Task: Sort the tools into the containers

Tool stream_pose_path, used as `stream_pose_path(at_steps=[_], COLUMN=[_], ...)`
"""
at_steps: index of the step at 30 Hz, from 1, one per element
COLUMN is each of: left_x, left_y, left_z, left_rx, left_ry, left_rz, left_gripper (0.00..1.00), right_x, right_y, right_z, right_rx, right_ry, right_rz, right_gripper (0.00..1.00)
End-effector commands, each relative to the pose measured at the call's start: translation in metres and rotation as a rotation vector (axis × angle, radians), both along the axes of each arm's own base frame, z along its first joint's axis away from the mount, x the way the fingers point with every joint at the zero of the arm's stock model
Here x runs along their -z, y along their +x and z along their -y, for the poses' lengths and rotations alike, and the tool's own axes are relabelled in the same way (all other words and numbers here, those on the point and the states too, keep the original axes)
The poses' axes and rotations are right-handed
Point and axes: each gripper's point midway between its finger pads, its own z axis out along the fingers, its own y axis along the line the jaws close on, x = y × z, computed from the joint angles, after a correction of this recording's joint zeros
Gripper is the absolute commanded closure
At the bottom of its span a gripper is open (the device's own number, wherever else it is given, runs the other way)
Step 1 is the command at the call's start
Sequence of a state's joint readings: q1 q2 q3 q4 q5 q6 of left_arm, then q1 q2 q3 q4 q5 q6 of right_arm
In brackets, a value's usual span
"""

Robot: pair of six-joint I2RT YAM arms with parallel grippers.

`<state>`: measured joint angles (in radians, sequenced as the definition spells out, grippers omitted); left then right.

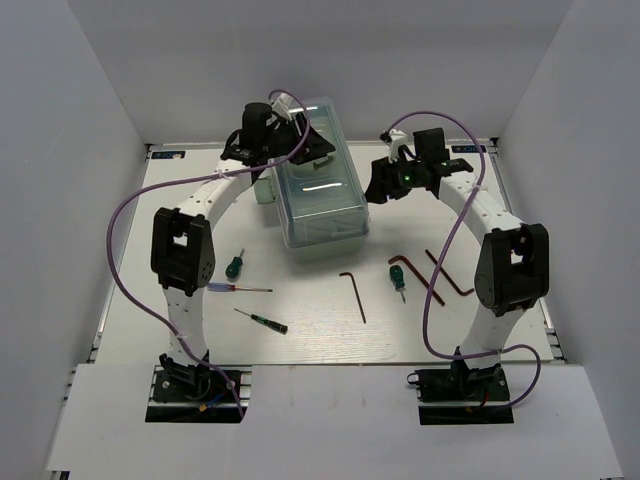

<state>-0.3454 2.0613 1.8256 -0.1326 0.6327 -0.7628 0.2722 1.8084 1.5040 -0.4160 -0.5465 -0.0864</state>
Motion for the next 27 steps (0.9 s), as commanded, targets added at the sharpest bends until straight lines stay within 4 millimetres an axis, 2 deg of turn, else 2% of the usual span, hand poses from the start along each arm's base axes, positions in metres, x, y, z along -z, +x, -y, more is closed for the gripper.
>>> stream_pose_path(at_steps=[1, 9, 11, 15, 17, 18, 19, 20, 21, 22, 23, 24, 25, 26, 27], left_x=[-0.055, -0.055, -0.062, -0.057, -0.056, -0.076, -0.081, -0.069, -0.098, -0.091, -0.081, -0.108, -0.108, -0.091, -0.096], left_y=[-0.038, -0.043, -0.043, -0.041, -0.035, -0.025, -0.02, -0.018, -0.005, 0.005, 0.006, 0.015, 0.019, 0.026, 0.03], left_z=[0.015, 0.011, 0.007, 0.002, -0.005, -0.014, -0.017, -0.02, -0.027, -0.029, -0.033, -0.039, -0.043, -0.051, -0.055], left_rx=[0.109, 0.116, 0.119, 0.108, 0.065, 0.017, 0.005, -0.015, -0.059, -0.073, -0.097, -0.149, -0.175, -0.203, -0.234], left_ry=[-0.127, -0.25, -0.278, -0.281, -0.233, -0.217, -0.167, -0.114, -0.097, -0.048, -0.002, 0.011, 0.036, 0.086, 0.093], left_rz=[0.04, -0.005, 0.017, 0.001, -0.004, 0.046, 0.096, 0.033, 0.101, 0.109, 0.053, 0.114, 0.11, 0.062, 0.071], left_gripper=[0.47, 0.47, 0.47, 0.49, 0.49, 0.47, 0.45, 0.45, 0.44, 0.42, 0.41, 0.4, 0.36, 0.34, 0.32], right_x=[-0.022, -0.018, -0.018, -0.015, -0.017, -0.017, -0.017, -0.018, -0.017, -0.018, -0.015, -0.016, -0.016, -0.016, -0.015], right_y=[-0.01, -0.017, -0.018, -0.018, -0.018, -0.017, -0.017, -0.017, -0.016, -0.016, -0.015, -0.016, -0.016, -0.016, -0.016], right_z=[-0.028, -0.035, -0.036, -0.036, -0.036, -0.034, -0.036, -0.033, -0.034, -0.033, -0.033, -0.032, -0.033, -0.032, -0.031], right_rx=[-0.099, -0.126, -0.129, -0.129, -0.13, -0.124, -0.126, -0.122, -0.121, -0.121, -0.118, -0.115, -0.116, -0.113, -0.11], right_ry=[0.059, 0.047, 0.044, 0.035, 0.035, 0.033, 0.032, 0.027, 0.027, 0.026, 0.022, 0.017, 0.018, 0.016, 0.014], right_rz=[0.026, 0.02, 0.022, 0.02, 0.028, 0.031, 0.031, 0.035, 0.034, 0.037, 0.033, 0.036, 0.038, 0.038, 0.034], right_gripper=[0.36, 0.37, 0.37, 0.37, 0.37, 0.37, 0.37, 0.37, 0.37, 0.37, 0.37, 0.37, 0.36, 0.36, 0.36])
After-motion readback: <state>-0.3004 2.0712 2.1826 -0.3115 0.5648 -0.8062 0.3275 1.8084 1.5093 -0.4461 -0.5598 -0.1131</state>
